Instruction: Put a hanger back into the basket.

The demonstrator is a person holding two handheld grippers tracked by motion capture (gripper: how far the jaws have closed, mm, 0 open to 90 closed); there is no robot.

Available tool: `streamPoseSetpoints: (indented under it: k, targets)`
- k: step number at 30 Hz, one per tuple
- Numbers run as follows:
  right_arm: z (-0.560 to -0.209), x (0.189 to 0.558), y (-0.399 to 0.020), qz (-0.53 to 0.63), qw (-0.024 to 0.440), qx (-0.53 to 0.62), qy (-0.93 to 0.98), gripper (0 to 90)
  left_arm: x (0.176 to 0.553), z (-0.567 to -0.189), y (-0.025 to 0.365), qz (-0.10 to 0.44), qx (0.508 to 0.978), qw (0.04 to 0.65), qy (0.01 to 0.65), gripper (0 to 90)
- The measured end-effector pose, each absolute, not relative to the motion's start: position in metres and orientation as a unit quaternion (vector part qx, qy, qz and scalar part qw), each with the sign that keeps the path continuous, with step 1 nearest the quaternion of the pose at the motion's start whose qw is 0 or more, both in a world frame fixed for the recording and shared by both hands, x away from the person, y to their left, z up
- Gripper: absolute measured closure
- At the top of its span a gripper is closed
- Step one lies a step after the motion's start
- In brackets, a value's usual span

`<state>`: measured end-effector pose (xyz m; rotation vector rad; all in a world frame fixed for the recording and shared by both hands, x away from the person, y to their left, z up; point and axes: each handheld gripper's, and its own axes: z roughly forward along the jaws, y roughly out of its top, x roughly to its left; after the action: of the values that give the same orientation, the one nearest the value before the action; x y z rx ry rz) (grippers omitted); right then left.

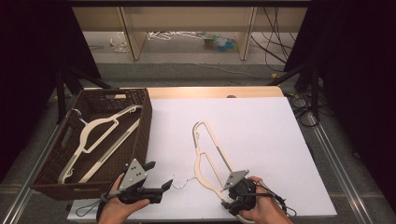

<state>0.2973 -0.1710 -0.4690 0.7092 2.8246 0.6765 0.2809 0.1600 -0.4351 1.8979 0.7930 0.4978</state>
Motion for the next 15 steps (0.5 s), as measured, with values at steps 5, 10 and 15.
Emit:
streamPoseSetpoints:
  k: [5,10,15]
  targets:
    - [-0.468,0.302,-0.176,0.219,0.066,0.237,0.944,49.0,0.28,-0.436,0.159,0.203,0.786,0.486,0.324,17.7]
    - [-0.465,0.311,-0.187,0.207,0.063,0.259,0.941,63.1,0.28,-0.438,0.158,0.197,0.788,0.488,0.321,18.2]
    - [-0.463,0.32,-0.194,0.2,0.054,0.274,0.939,72.7,0.281,-0.438,0.157,0.199,0.789,0.484,0.322,18.3]
